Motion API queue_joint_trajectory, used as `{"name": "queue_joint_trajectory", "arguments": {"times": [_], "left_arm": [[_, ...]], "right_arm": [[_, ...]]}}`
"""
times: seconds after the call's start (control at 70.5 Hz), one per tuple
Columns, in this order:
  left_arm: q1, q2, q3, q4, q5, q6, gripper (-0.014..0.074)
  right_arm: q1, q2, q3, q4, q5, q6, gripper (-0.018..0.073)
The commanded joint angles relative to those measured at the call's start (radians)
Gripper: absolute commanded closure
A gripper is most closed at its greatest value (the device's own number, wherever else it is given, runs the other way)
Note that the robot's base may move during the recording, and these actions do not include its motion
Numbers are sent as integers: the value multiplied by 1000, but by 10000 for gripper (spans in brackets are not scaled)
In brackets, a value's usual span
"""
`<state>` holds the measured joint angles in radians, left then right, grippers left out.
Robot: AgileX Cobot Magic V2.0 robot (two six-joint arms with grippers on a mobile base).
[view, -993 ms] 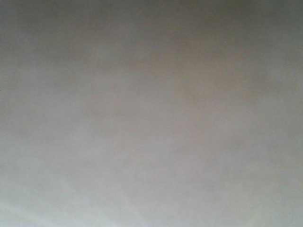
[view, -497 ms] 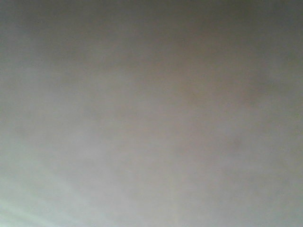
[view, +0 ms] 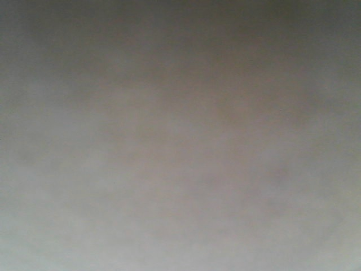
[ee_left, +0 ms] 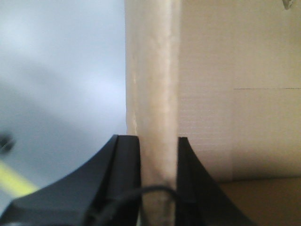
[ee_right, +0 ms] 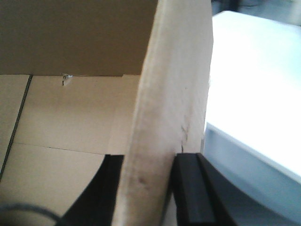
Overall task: Grab box from left shelf to table start
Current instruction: 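Carry the box with both grippers toward the white table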
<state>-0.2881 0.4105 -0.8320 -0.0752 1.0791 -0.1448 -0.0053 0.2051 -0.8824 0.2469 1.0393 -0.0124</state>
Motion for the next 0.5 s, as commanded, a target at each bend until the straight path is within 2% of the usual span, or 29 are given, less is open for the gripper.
{"name": "queue_joint_trajectory", "arguments": {"times": [0.0,0.483], "left_arm": [[-2,5,-29,12,-61,-2,696],[-2,5,-29,12,-63,-2,696]], "right_arm": [[-8,17,-29,-71,-161,-6,499],[-8,17,-29,-71,-161,-6,499]]}}
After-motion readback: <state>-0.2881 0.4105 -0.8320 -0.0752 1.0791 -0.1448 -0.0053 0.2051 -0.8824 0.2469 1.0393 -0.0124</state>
